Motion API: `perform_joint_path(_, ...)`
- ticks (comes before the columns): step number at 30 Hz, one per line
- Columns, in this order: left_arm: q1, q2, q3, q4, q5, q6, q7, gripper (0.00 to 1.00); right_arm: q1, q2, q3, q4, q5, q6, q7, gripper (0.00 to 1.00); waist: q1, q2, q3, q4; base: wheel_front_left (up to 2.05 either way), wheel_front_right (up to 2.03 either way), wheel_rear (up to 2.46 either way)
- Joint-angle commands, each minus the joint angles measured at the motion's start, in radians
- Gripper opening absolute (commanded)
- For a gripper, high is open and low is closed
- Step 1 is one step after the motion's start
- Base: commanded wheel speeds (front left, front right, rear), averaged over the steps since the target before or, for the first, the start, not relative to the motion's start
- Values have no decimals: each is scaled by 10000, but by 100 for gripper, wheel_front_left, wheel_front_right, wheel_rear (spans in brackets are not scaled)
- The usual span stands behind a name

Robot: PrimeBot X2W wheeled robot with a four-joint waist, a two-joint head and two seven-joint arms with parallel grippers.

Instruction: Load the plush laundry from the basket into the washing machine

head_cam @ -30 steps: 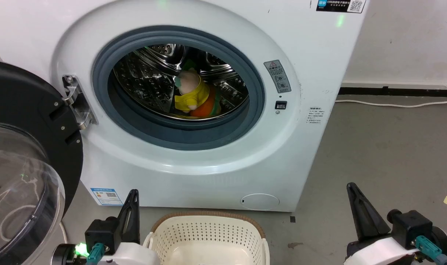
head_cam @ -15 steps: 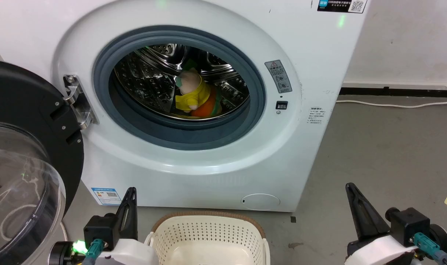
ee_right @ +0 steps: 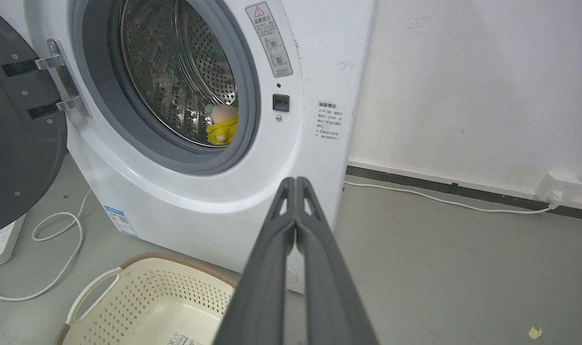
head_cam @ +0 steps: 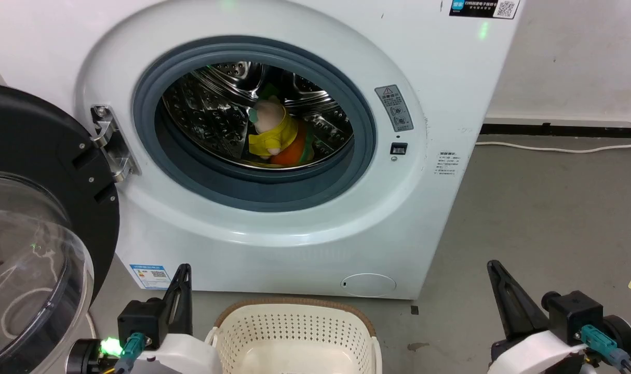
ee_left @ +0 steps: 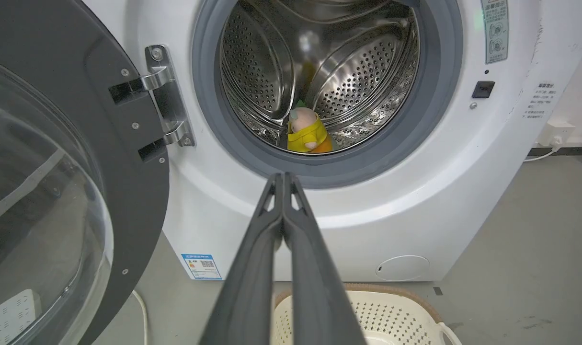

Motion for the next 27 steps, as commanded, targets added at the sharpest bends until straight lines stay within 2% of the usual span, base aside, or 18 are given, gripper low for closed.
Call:
perform_joint_path(1,-134,-74,78,-57,89,-45,67,0,-169,-12,-31,45,-86,-6,71,0,0,0,0,3,0,0,0)
perform_joint_path(27,-203,-227,367,-124,373,-246,494,0,-259,-14,-141,64,-354,-7,501,0,0,0,-2,43,0,0,0)
